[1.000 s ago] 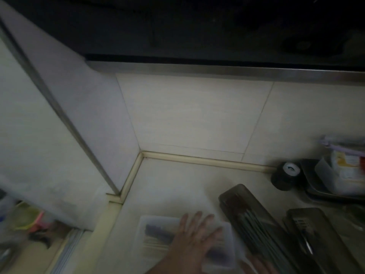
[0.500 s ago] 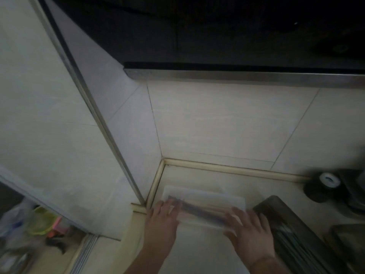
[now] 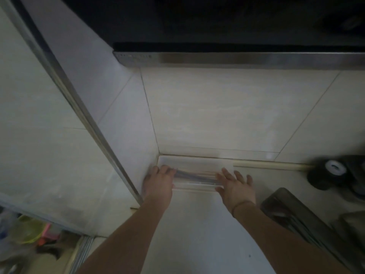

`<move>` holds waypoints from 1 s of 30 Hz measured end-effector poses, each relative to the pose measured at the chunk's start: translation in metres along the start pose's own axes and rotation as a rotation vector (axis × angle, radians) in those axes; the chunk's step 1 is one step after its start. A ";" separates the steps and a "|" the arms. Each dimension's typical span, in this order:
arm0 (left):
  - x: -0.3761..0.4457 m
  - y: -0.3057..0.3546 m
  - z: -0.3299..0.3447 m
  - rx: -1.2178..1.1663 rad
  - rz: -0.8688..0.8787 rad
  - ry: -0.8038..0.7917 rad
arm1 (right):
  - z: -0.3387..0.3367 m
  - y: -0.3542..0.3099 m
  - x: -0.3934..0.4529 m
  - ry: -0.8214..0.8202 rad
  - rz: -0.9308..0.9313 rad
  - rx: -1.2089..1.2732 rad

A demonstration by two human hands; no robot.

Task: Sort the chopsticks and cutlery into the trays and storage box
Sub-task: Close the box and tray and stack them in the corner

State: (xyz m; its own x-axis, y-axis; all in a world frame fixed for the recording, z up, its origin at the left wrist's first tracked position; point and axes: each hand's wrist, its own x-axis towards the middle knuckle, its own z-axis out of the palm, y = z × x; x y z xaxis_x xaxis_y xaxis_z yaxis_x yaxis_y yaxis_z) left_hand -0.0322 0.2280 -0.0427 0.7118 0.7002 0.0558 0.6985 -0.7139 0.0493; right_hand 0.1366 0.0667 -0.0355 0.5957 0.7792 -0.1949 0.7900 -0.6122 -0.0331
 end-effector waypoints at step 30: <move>-0.049 0.233 0.028 -0.887 0.170 -0.516 | 0.088 0.183 -0.265 0.401 0.764 0.815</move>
State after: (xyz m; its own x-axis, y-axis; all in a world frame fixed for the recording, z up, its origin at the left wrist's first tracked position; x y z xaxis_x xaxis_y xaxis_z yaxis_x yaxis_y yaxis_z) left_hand 0.0979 0.0280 -0.0616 0.8869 0.3577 -0.2922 0.4290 -0.4037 0.8081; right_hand 0.1106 -0.2634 -0.0763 0.9902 0.0725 -0.1190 -0.0288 -0.7291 -0.6838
